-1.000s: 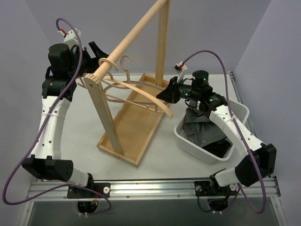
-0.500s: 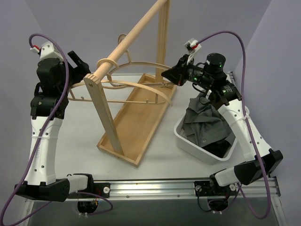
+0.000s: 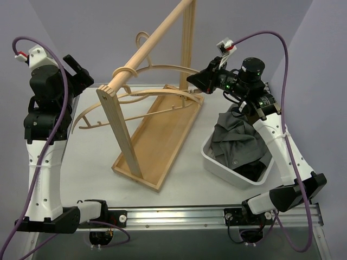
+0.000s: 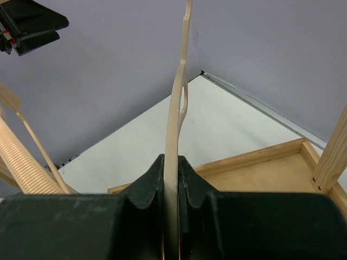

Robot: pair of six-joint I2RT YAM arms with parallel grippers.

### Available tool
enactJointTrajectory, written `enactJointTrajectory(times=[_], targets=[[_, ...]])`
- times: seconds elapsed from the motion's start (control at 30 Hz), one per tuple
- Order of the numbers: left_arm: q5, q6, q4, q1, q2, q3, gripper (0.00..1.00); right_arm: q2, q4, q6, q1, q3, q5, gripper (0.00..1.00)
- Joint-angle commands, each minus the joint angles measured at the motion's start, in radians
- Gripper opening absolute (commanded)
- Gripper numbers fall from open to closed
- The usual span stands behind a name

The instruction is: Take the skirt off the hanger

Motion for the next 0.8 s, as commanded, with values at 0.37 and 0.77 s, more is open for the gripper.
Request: enactJointTrajectory(times=[0.37, 0.77], targets=[[0.042, 0.053, -0.008, 0.007, -0.058, 0.122, 0.94, -0.059, 0.113, 0.007, -0.015, 0.088, 0.015, 0.0], [0.145, 0.027, -0.046, 0.007, -0.037, 0.199, 0.94, -0.108, 0.077, 0.009, -0.025, 0.163, 0.016, 0.0]])
